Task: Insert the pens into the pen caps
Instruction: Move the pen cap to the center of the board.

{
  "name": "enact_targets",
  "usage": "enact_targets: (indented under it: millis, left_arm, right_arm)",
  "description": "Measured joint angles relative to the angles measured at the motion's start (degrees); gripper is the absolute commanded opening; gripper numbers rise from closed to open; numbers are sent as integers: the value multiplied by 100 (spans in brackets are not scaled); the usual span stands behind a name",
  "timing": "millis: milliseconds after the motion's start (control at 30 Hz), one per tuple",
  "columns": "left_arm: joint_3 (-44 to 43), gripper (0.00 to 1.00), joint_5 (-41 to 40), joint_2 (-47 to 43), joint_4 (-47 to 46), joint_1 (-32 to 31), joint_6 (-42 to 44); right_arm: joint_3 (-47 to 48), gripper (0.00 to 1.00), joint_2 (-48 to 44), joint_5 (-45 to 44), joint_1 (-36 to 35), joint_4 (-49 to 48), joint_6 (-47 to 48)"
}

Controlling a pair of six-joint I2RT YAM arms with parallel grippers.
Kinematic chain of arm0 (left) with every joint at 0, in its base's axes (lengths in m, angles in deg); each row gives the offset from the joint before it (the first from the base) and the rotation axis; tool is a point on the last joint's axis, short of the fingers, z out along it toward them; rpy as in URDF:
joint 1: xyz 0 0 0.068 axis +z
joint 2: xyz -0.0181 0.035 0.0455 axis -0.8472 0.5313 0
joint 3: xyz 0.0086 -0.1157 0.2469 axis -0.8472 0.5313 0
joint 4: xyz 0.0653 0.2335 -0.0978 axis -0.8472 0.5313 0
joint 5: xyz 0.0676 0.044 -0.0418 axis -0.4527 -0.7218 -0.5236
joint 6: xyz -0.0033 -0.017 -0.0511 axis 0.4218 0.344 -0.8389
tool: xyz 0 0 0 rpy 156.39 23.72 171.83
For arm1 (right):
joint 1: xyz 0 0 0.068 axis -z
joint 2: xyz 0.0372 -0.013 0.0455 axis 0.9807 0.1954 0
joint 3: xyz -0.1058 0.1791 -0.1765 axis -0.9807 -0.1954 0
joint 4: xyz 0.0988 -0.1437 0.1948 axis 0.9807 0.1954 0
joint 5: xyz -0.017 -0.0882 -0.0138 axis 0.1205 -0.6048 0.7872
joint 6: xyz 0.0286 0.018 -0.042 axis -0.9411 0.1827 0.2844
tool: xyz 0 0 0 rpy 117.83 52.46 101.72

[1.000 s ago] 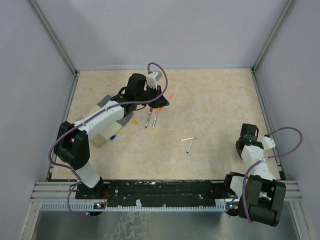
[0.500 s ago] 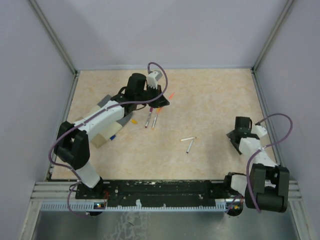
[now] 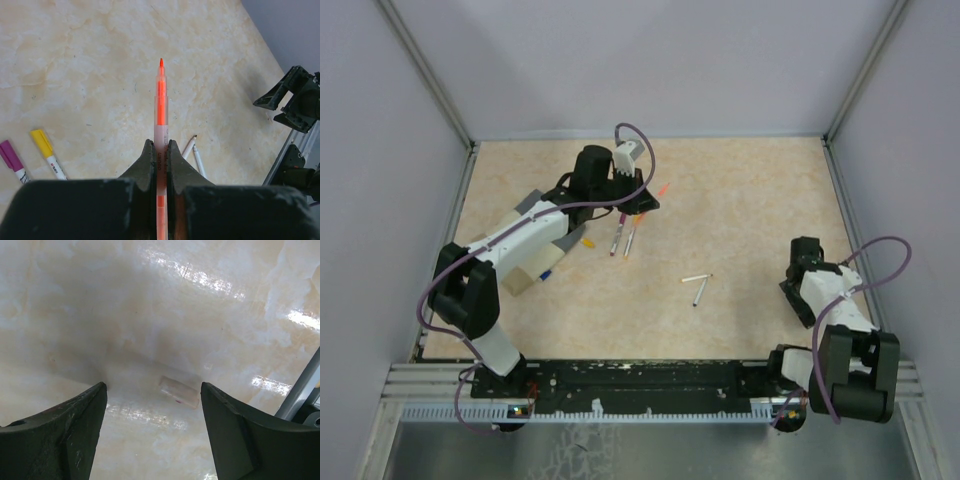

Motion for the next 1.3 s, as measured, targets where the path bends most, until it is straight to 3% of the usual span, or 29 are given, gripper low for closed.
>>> enact_targets:
  millis: [333, 767, 1100, 1300]
  left_arm:
    - [0, 0, 0, 0, -92, 0, -153]
    - [0, 0, -7, 0, -173, -24, -157]
    - [28, 0, -68, -2, -221, -24, -149]
    - [544, 0, -247, -214, -461, -24, -155]
  right_arm:
    - [-85, 61, -179, 264, 0, 74, -39]
    - [-160, 35, -286, 601, 4, 15, -203]
    - [-188, 28, -271, 769, -11, -299, 203]
    - [-87, 26, -37, 955, -369, -688, 365]
